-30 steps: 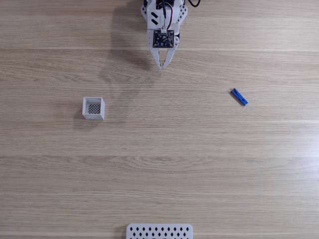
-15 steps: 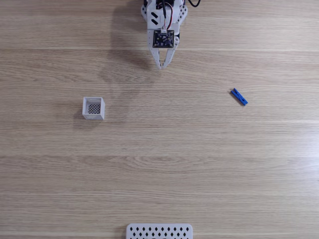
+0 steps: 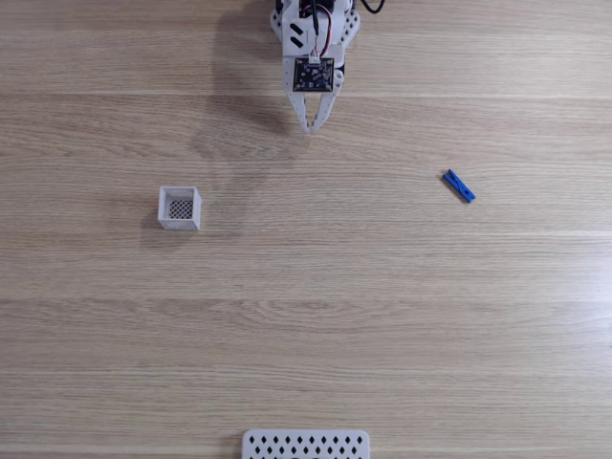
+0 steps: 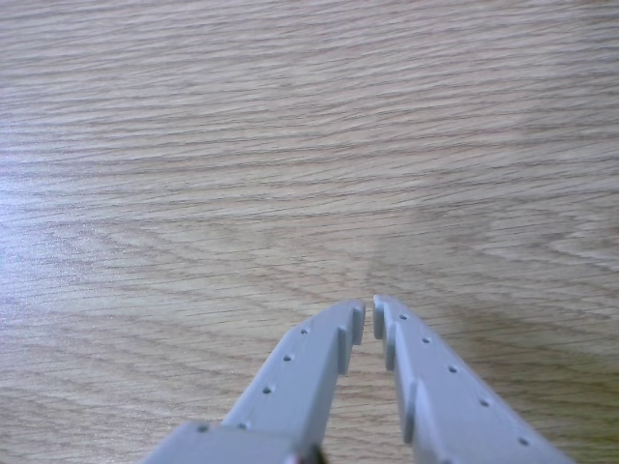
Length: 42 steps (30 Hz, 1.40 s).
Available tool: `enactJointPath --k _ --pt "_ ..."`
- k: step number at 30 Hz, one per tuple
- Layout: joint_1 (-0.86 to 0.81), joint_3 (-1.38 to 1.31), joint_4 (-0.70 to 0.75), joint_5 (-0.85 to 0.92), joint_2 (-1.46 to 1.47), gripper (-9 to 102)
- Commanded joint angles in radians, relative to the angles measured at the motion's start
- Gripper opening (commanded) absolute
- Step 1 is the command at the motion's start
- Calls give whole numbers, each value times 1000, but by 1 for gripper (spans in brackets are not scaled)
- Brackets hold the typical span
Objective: Grasp a peg and put it in the crate.
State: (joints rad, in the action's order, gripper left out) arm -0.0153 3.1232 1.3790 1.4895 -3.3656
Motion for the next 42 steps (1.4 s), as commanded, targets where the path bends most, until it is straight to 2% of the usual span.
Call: enactJointPath --k 1,7,11,15,19,23,28,32,38,42 --pt "8 14 -3 -14 -32 0" --pt "8 12 -5 -11 -5 0" --pt "52 -55 -38 26 187 0" --pt "156 -287 -109 175 451 0" --pt "213 -563 -120 327 819 0" --pt "298 -881 -117 377 1134 0" --pt "500 -1262 -46 316 1442 0" --pt "649 -1488 57 143 1641 0" --pt "775 -1681 89 -164 1862 0" --pt "790 -1743 89 -187 1959 0"
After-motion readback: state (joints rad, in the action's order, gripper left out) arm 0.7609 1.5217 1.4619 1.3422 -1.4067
